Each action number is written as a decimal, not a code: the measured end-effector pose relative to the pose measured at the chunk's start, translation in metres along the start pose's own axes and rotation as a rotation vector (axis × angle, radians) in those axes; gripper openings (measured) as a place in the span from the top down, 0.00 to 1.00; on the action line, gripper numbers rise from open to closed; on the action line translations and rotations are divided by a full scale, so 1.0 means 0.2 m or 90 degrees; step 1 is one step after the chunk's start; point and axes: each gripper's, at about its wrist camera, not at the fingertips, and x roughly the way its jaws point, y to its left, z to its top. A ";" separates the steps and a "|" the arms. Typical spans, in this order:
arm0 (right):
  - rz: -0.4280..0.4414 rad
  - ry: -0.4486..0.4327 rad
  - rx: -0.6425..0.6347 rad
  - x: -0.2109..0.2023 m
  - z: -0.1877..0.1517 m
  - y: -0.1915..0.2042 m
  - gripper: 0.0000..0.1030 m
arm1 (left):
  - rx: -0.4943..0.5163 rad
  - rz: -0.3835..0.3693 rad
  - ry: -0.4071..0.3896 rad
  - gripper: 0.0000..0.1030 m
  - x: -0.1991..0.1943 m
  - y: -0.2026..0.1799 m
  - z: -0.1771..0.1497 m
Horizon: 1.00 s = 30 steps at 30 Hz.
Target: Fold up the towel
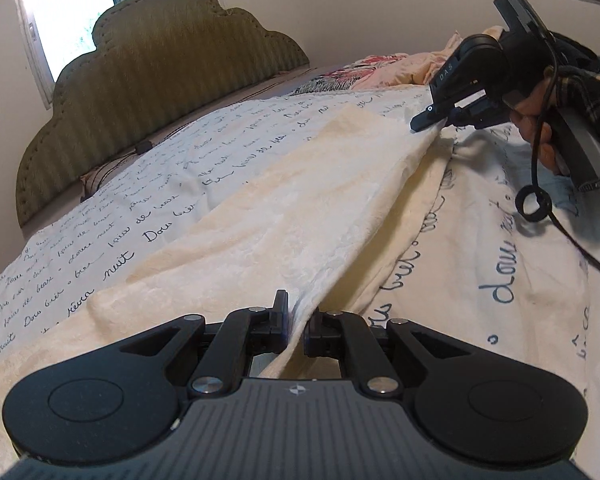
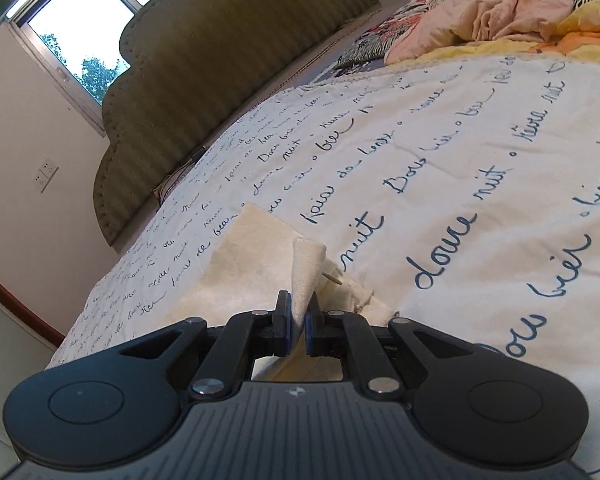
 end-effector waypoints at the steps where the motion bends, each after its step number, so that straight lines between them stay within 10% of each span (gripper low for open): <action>1: -0.002 0.006 0.003 0.01 0.00 -0.02 0.94 | 0.007 0.002 0.002 0.91 0.00 0.00 -0.01; 18: -0.057 -0.001 -0.067 0.00 -0.05 0.03 0.94 | -0.006 -0.017 -0.001 0.91 0.02 0.02 -0.03; 24: -0.067 -0.010 -0.026 -0.06 -0.02 -0.01 0.83 | -0.053 -0.026 0.005 0.60 -0.05 0.09 0.00; 28: -0.171 -0.133 -0.064 -0.21 0.01 0.04 0.70 | -0.114 -0.070 -0.020 0.37 -0.18 0.20 0.01; 30: -0.136 -0.161 -0.091 -0.26 0.02 0.11 0.70 | -0.136 -0.059 -0.033 0.26 -0.22 0.27 0.01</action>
